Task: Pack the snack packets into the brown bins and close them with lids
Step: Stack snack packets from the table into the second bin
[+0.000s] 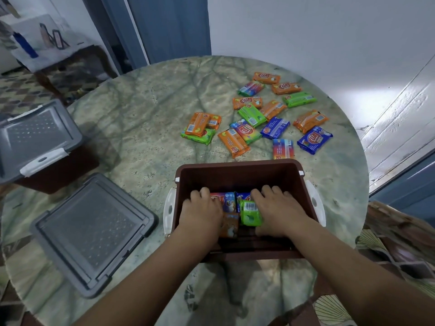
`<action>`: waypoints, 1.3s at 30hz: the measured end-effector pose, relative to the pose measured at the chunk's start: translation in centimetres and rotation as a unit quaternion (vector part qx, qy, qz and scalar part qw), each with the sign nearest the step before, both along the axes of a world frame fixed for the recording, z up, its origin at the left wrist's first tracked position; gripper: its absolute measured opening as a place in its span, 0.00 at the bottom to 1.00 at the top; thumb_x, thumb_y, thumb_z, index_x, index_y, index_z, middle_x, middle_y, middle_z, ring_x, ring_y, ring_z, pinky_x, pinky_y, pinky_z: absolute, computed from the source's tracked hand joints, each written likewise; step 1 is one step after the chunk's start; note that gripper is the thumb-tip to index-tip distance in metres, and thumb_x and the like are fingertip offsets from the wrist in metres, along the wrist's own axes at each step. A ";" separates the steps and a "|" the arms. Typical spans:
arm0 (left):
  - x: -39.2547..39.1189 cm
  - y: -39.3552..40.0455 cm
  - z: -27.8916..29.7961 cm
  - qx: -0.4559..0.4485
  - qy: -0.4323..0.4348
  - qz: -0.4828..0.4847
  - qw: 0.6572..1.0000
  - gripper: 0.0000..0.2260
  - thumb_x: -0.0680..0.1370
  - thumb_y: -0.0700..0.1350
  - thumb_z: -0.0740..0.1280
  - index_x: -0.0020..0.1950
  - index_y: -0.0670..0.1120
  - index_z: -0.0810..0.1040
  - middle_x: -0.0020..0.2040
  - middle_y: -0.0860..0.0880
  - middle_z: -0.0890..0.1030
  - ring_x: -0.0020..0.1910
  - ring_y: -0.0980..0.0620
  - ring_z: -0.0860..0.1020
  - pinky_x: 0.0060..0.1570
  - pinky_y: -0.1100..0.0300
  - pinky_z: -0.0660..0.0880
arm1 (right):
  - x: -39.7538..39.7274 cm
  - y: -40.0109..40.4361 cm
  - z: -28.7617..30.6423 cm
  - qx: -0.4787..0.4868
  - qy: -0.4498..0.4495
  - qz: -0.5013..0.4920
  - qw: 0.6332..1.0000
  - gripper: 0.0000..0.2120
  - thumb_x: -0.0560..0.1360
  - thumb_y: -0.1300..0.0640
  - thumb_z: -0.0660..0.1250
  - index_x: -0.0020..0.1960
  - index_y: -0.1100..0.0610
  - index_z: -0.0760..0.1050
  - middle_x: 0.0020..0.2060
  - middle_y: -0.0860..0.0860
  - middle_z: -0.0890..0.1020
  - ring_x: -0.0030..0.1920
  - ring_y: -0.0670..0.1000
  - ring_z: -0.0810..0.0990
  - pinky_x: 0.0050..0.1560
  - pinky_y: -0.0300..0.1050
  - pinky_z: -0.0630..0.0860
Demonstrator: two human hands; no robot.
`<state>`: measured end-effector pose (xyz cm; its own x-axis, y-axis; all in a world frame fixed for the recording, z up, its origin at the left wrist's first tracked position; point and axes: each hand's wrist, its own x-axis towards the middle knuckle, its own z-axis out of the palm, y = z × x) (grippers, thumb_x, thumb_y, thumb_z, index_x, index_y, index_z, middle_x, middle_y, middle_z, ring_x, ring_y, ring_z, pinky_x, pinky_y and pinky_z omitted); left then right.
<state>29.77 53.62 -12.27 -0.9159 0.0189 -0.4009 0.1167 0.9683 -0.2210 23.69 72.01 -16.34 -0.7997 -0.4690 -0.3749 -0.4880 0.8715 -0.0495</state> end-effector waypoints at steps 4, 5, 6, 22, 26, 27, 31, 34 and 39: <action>-1.8 -0.9 -1.2 0.064 -0.020 -0.135 0.989 0.31 0.75 0.57 0.72 0.74 0.50 0.66 0.66 0.43 0.67 0.65 0.41 0.65 0.63 0.47 0.67 | 0.0 0.0 -0.1 0.001 0.003 -0.002 1.000 0.46 0.67 0.38 0.75 0.76 0.51 0.57 0.68 0.54 0.67 0.68 0.59 0.67 0.68 0.56 0.67; -1.9 -1.1 -1.7 0.097 -0.039 -0.147 0.984 0.34 0.73 0.60 0.74 0.74 0.50 0.66 0.66 0.43 0.68 0.65 0.41 0.66 0.63 0.48 0.68 | 0.0 0.0 -0.1 0.001 0.005 -0.002 1.000 0.45 0.67 0.38 0.76 0.76 0.51 0.57 0.68 0.54 0.67 0.68 0.59 0.67 0.68 0.56 0.68; -1.9 -1.2 -2.2 0.121 -0.051 -0.145 0.981 0.36 0.71 0.61 0.75 0.73 0.50 0.66 0.66 0.43 0.68 0.64 0.41 0.67 0.61 0.49 0.69 | 0.0 0.0 -0.1 0.001 0.007 -0.002 1.000 0.45 0.67 0.38 0.76 0.76 0.51 0.57 0.68 0.54 0.67 0.68 0.59 0.67 0.67 0.56 0.68; -1.9 -1.2 -4.4 0.195 -0.011 -0.066 0.978 0.30 0.72 0.55 0.76 0.70 0.52 0.68 0.65 0.44 0.71 0.64 0.40 0.71 0.57 0.48 0.75 | -0.1 0.1 -0.4 0.002 0.010 0.000 1.000 0.46 0.67 0.39 0.76 0.76 0.51 0.57 0.68 0.54 0.67 0.68 0.58 0.67 0.67 0.56 0.68; -2.0 -1.4 -4.6 0.214 -0.017 -0.047 0.976 0.36 0.67 0.60 0.78 0.69 0.52 0.68 0.66 0.46 0.70 0.64 0.43 0.70 0.57 0.50 0.73 | 0.0 0.0 -0.2 -0.008 0.015 0.000 1.000 0.43 0.66 0.41 0.77 0.73 0.51 0.59 0.65 0.52 0.69 0.66 0.57 0.68 0.65 0.55 0.70; -2.0 -1.3 -4.5 0.225 -0.024 -0.034 0.973 0.36 0.65 0.61 0.80 0.68 0.53 0.69 0.65 0.47 0.71 0.64 0.43 0.70 0.57 0.50 0.73 | 0.1 0.0 -0.2 -0.013 0.018 -0.001 1.000 0.42 0.66 0.42 0.78 0.71 0.51 0.60 0.64 0.52 0.70 0.65 0.57 0.69 0.65 0.55 0.70; -2.4 -1.2 -4.4 0.232 -0.024 -0.015 0.972 0.33 0.64 0.60 0.81 0.63 0.54 0.72 0.63 0.47 0.72 0.62 0.44 0.72 0.56 0.51 0.73 | 0.2 0.1 0.1 -0.027 0.016 -0.008 0.999 0.41 0.65 0.43 0.79 0.69 0.50 0.60 0.62 0.51 0.71 0.63 0.56 0.70 0.63 0.55 0.71; -2.5 -1.2 -4.5 0.235 -0.024 -0.008 0.972 0.32 0.64 0.59 0.81 0.62 0.54 0.72 0.62 0.48 0.73 0.61 0.44 0.73 0.53 0.52 0.72 | 0.2 -0.1 0.3 -0.015 0.018 -0.004 1.000 0.42 0.64 0.39 0.78 0.69 0.49 0.60 0.62 0.51 0.72 0.62 0.56 0.71 0.62 0.55 0.71; -2.5 -1.2 -4.9 0.250 -0.012 -0.006 0.968 0.33 0.64 0.58 0.81 0.65 0.54 0.72 0.63 0.46 0.74 0.62 0.42 0.74 0.55 0.53 0.73 | 0.3 -0.2 1.0 -0.072 0.011 -0.025 0.997 0.30 0.69 0.36 0.67 0.67 0.46 0.68 0.56 0.50 0.73 0.56 0.56 0.76 0.55 0.52 0.73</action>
